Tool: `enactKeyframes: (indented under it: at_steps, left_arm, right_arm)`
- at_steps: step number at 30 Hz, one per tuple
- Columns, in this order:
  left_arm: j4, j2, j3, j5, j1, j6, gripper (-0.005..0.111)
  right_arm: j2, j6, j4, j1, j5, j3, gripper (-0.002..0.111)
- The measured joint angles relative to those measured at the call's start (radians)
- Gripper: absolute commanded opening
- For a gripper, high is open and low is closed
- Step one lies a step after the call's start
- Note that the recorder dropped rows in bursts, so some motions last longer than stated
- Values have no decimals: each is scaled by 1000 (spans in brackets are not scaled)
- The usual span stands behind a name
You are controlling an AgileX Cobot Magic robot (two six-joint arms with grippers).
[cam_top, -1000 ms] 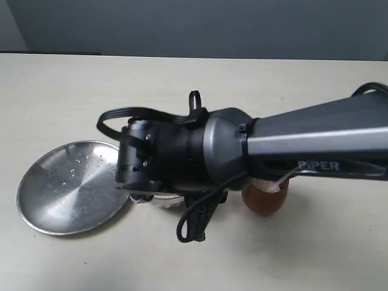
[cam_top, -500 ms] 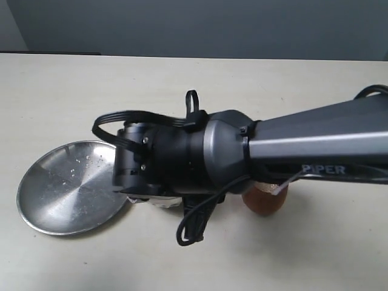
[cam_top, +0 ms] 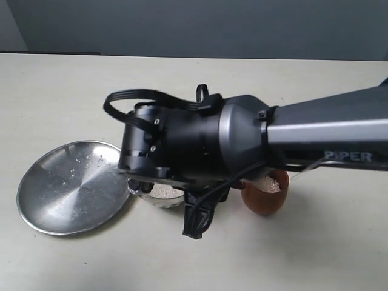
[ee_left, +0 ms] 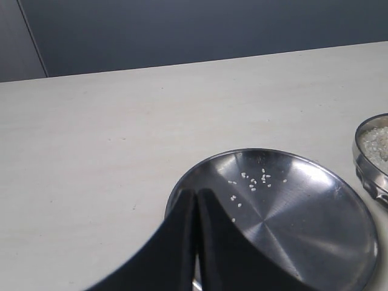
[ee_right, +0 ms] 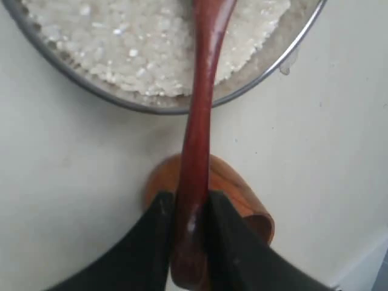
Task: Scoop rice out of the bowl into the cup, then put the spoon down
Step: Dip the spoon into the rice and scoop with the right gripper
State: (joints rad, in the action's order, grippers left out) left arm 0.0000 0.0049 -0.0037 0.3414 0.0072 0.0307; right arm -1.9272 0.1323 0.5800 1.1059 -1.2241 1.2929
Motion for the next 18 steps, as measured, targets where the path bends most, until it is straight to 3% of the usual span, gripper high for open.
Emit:
enactKeyframes:
  at_steps: [10, 18]
  left_arm:
    - [0, 0, 0, 0, 0, 0, 0]
    - [0, 0, 0, 0, 0, 0, 0]
  right_arm:
    - [48, -2, -99, -77, 0, 0, -1]
    - [48, -24, -144, -84, 0, 0, -1]
